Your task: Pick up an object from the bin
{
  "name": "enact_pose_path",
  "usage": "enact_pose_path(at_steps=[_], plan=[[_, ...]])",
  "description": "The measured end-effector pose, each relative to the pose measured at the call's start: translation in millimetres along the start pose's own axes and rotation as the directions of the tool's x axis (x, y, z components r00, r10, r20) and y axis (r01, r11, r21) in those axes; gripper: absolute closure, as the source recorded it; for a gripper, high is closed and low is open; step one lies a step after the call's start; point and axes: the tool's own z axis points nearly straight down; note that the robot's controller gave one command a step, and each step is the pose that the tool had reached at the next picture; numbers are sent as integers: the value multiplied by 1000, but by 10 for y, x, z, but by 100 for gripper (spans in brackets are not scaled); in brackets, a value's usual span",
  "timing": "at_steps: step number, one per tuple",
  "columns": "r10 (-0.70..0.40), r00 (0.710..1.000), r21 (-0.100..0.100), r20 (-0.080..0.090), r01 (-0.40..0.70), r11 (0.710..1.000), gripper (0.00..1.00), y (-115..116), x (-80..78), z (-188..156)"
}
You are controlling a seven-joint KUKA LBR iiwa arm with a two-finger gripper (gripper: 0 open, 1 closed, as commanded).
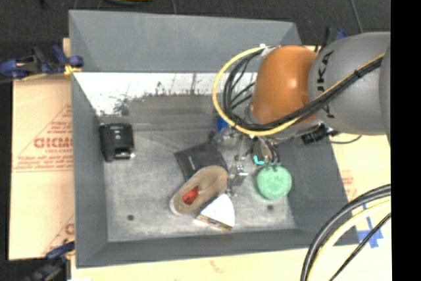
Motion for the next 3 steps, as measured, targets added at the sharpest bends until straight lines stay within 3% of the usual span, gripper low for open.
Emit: enact_pose_path(at_steps=[1,2,3], plan=[[0,1000,0,7,0,1000,0,0,-18,-42],[-242,970,1,3,242,970,100,62,-161,543],[-242,970,1,4,242,970,100,63,-162,544]])
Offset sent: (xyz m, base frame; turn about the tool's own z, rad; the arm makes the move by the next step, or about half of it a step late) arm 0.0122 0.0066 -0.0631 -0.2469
